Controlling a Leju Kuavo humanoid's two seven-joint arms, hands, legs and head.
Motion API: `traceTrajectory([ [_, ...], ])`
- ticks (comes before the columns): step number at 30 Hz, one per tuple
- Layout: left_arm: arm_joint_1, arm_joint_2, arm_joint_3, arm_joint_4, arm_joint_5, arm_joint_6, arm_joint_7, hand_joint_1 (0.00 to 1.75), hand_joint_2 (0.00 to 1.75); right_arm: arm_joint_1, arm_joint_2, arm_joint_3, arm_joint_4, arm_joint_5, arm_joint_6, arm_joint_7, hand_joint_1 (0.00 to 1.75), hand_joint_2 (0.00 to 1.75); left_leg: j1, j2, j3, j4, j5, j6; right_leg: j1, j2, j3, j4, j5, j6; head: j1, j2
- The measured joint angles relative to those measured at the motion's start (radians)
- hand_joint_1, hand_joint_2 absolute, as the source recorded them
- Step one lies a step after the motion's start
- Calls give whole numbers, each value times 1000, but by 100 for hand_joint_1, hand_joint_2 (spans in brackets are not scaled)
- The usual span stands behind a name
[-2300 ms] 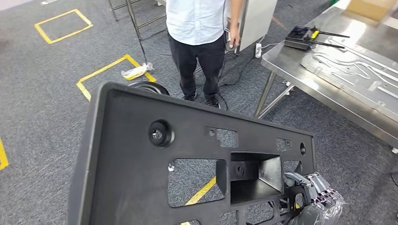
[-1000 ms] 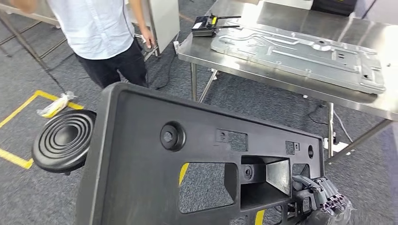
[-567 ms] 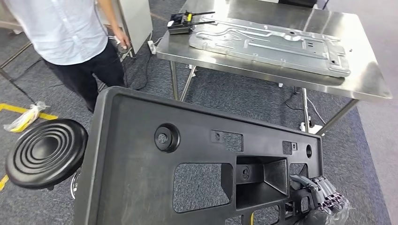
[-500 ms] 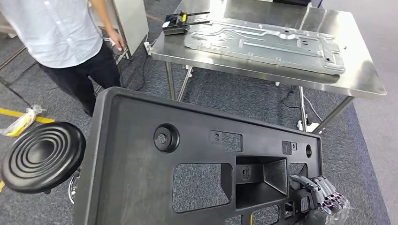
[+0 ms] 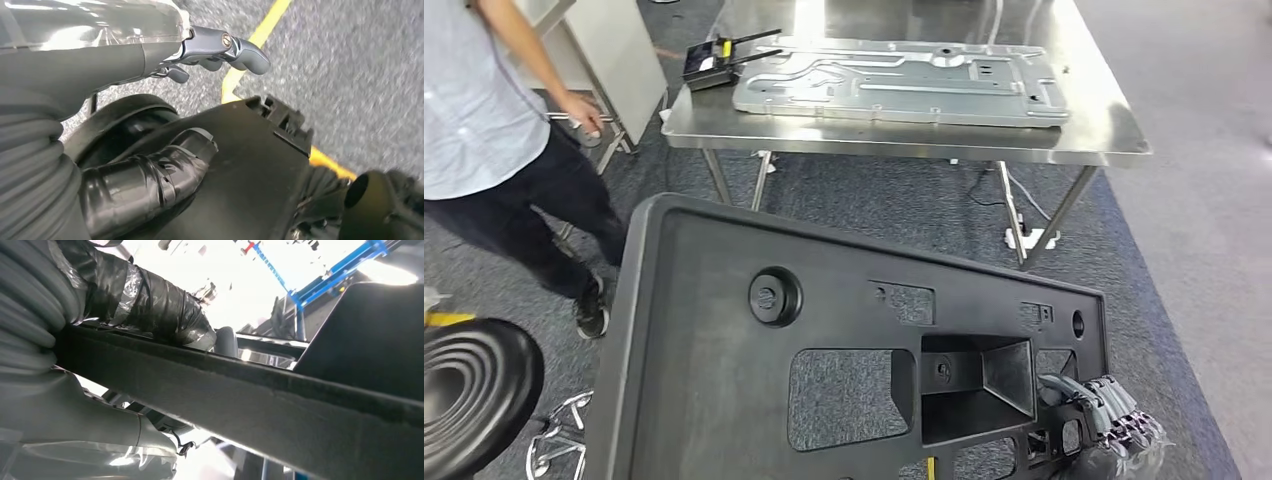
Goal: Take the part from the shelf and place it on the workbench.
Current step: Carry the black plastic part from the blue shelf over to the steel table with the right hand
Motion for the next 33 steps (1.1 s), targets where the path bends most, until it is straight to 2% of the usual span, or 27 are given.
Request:
traceTrajectory([
  [1,0,0,0,0,0,-2,-1,0,175,0,-1,1,1,0,0,0,175,175,0,-11,12,-37,11,3,0,6,-4,2,0,5,0,0],
  [2,0,0,0,0,0,-4,-2,0,175,1,-1,2,2,0,0,0,175,175,-2,-17,15,-52,10,7,0,11,-8,3,2,11,1,0],
  [4,-1,-1,0,0,-1,-10,-8,0,175,2,-3,5,7,1,0,0,175,175,-4,-16,14,-58,15,17,-2,15,-13,0,6,24,1,0],
  [6,-1,-3,0,0,-3,-18,-13,0,175,2,-7,8,12,2,0,0,175,175,-1,-9,17,-68,24,31,-1,-17,-23,22,-11,34,2,0],
  [8,0,-3,1,0,-6,-27,-17,0,175,1,-12,12,18,7,0,0,175,175,0,4,17,-73,29,41,-1,-61,-65,117,-68,42,3,0],
  [9,0,-3,1,0,-8,-31,-19,0,175,0,-15,15,22,14,0,0,175,175,-1,10,16,-73,29,42,-2,-71,-96,184,-100,45,3,0],
  [10,0,-3,1,0,-10,-36,-21,0,175,0,-16,17,26,22,0,0,175,175,-2,16,16,-73,28,43,-4,-75,-122,240,-121,48,3,0],
  [11,0,-3,1,0,-12,-41,-23,0,175,0,-17,18,29,30,0,0,175,175,-2,21,16,-72,28,43,-5,-76,-135,269,-124,49,3,0],
  [12,0,-3,1,0,-14,-47,-26,0,175,0,-18,19,33,36,0,0,175,175,-3,25,16,-72,27,42,-5,-77,-130,261,-108,49,3,0],
  [13,0,-3,1,0,-15,-53,-29,0,175,0,-19,21,36,40,0,0,175,175,-3,27,18,-71,26,41,-5,-78,-105,214,-77,47,3,0],
  [14,-1,-3,1,0,-16,-59,-32,0,175,-1,-20,22,39,43,0,0,175,175,-3,29,21,-71,24,39,-5,-81,-68,142,-41,43,3,0],
  [15,-1,-3,1,0,-17,-63,-35,0,175,-2,-20,24,41,45,0,0,175,175,-4,29,22,-70,22,36,-1,-85,-33,75,-17,38,3,0],
  [16,-1,-3,1,0,-18,-67,-37,0,175,-4,-21,25,42,48,0,0,175,175,-6,30,23,-69,20,32,2,-88,-7,24,-2,33,3,0],
  [17,-1,-3,1,0,-19,-69,-37,0,175,-5,-22,27,43,51,0,0,175,175,-9,30,22,-67,17,32,3,-89,5,-4,2,31,3,0],
  [20,-1,-2,1,0,-25,-73,-38,0,175,-7,-23,34,44,61,0,0,175,175,-11,32,22,-67,14,32,4,-86,7,-14,1,30,2,0],
  [26,-1,-2,1,0,-26,-79,-38,0,175,-7,-24,41,46,62,0,0,175,175,-9,31,27,-76,18,23,6,-86,6,-9,-3,20,2,0],
  [33,-1,-2,1,0,-27,-81,-37,0,175,-7,-24,42,46,56,0,0,175,175,-9,31,27,-77,19,15,6,-86,5,-6,-3,19,2,0],
])
